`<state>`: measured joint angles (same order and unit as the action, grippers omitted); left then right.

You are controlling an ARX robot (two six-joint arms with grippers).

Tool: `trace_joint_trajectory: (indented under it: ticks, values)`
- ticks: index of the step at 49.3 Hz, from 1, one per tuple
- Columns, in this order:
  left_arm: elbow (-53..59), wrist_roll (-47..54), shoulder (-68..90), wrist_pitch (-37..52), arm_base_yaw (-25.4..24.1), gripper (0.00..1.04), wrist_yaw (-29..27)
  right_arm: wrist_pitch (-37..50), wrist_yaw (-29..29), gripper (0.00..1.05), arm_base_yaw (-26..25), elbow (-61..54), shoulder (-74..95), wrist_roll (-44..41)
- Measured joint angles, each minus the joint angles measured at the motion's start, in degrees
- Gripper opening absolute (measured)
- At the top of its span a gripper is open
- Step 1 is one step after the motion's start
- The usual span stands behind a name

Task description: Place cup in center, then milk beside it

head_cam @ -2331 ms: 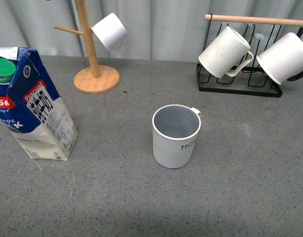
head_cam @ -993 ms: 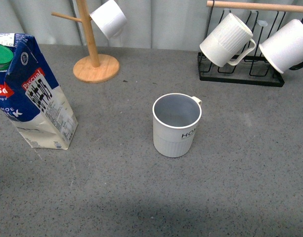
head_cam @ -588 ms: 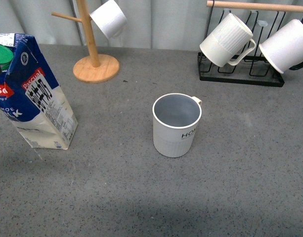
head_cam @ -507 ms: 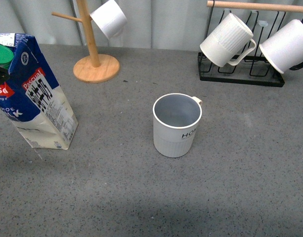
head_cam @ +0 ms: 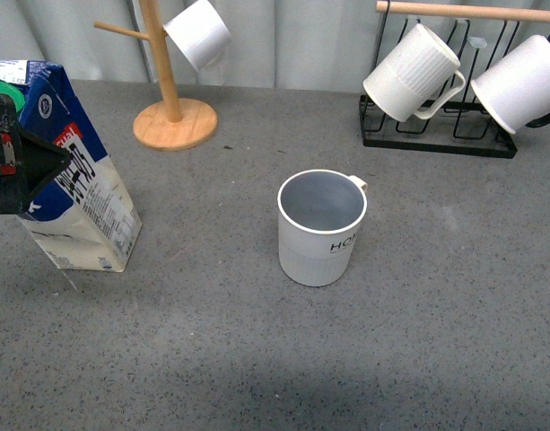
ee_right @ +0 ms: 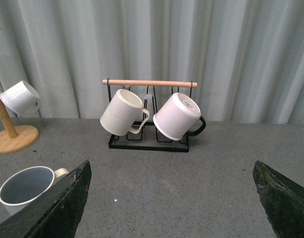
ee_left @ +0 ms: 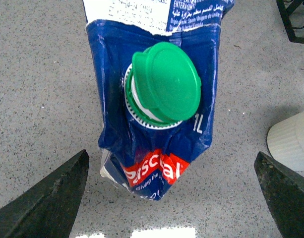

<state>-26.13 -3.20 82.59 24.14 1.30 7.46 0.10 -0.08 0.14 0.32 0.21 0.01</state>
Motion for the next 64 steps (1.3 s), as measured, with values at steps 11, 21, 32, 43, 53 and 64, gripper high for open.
trace_joint_trajectory:
  ticks: [11,21,32,43,53,64]
  values:
    - [-1.1,0.3,2.1,0.7,-0.5,0.98,-0.5,0.0,0.0,0.95,0.0,0.0,0.0,0.0]
    - [-1.2,0.7,2.1,0.7,-0.5,0.72,-0.3,0.0,0.0,0.95,0.0,0.0,0.0,0.0]
    - [-1.2,0.9,1.0,0.5,1.0,0.35,0.0,0.0,0.0,0.95,0.0,0.0,0.0,0.0]
    - [-1.2,-0.3,-1.8,0.5,4.2,0.05,-1.4,0.0,0.0,0.95,0.0,0.0,0.0,0.0]
    - [-2.7,-4.0,-1.8,1.5,10.2,0.05,-4.4,0.0,0.0,0.95,0.0,0.0,0.0,0.0]
    - [-3.4,-6.7,2.2,4.0,17.0,0.05,-7.3,0.0,0.0,0.95,0.0,0.0,0.0,0.0]
